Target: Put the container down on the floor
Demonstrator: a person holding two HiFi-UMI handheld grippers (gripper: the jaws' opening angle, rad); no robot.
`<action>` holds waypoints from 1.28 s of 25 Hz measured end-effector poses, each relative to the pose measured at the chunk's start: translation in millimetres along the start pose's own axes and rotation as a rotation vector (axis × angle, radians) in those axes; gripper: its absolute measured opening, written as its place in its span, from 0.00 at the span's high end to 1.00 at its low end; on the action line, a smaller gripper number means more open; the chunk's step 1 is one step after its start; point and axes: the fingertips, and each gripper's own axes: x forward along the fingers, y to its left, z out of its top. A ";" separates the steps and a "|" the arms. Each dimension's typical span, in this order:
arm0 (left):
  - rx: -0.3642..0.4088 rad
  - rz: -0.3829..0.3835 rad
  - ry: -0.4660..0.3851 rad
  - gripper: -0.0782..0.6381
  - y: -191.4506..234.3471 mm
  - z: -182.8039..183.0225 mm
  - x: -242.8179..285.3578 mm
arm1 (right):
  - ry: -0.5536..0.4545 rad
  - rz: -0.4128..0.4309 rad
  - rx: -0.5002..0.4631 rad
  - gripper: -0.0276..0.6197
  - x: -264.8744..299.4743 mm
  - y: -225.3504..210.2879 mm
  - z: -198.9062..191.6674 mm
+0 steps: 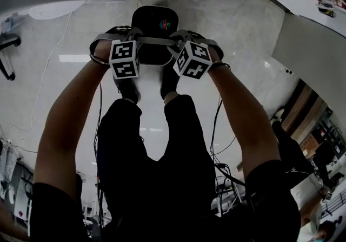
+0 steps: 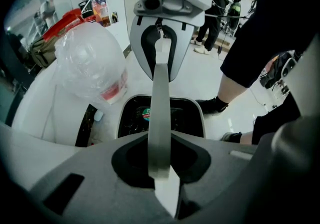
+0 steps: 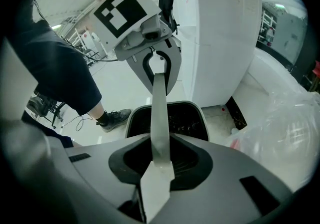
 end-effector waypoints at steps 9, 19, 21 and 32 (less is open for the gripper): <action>0.019 -0.005 0.041 0.75 -3.0 -14.5 -11.0 | 0.047 -0.005 0.035 0.74 5.1 5.9 -7.5; -0.032 0.032 0.055 0.73 -7.8 -16.8 -24.2 | 0.031 -0.049 0.099 0.72 -10.3 5.3 -0.8; -0.035 0.038 0.064 0.72 -8.7 -17.8 -27.5 | 0.035 -0.051 0.112 0.71 -14.0 7.1 -1.3; -0.113 0.084 0.074 0.69 -13.6 -21.8 -68.1 | 0.006 -0.118 0.233 0.70 -53.5 13.2 6.6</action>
